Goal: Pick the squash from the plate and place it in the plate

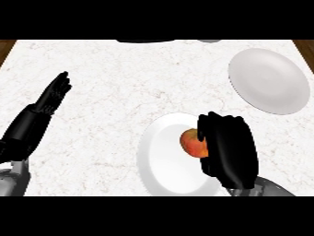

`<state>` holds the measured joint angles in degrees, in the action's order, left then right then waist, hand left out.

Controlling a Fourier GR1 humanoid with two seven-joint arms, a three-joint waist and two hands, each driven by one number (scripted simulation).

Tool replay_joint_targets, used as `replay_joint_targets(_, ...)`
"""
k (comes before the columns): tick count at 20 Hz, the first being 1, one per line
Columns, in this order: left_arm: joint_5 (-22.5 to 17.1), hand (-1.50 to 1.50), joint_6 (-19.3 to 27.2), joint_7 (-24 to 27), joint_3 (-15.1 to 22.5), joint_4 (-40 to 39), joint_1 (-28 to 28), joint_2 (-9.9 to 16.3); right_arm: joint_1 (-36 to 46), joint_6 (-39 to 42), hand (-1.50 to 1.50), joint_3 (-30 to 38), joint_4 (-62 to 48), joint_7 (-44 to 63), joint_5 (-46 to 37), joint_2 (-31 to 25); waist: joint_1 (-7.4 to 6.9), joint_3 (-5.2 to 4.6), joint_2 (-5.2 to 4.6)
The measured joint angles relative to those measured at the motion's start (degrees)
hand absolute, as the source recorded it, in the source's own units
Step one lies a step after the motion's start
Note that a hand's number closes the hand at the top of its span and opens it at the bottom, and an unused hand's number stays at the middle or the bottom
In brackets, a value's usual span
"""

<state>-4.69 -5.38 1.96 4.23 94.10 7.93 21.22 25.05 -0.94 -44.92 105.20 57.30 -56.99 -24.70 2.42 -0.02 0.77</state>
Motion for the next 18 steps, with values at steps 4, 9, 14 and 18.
replay_joint_targets(4,0.5,0.00,-0.4,-0.9,0.3,1.0,0.6,-0.8,-3.7,1.1,1.50,4.6,6.5,0.7,-2.4,-3.6,-1.11,0.01,-0.35)
replay_joint_targets(9,1.5,0.00,-1.5,-0.2,0.1,0.5,0.8,-1.8,-5.7,-0.2,1.50,13.6,4.8,-3.9,-0.6,-5.2,-1.98,0.03,-0.65)
replay_joint_targets(14,2.3,0.00,-2.1,-0.8,0.0,0.3,1.9,-2.8,-5.4,-5.8,1.50,22.7,-3.7,-13.6,3.6,-5.4,-2.48,0.05,-0.83)
replay_joint_targets(18,1.5,0.00,-3.7,-0.8,-1.7,0.5,1.8,-1.9,-3.6,-10.8,1.50,28.6,-12.7,-21.5,6.6,-4.6,-2.78,0.06,-0.90)
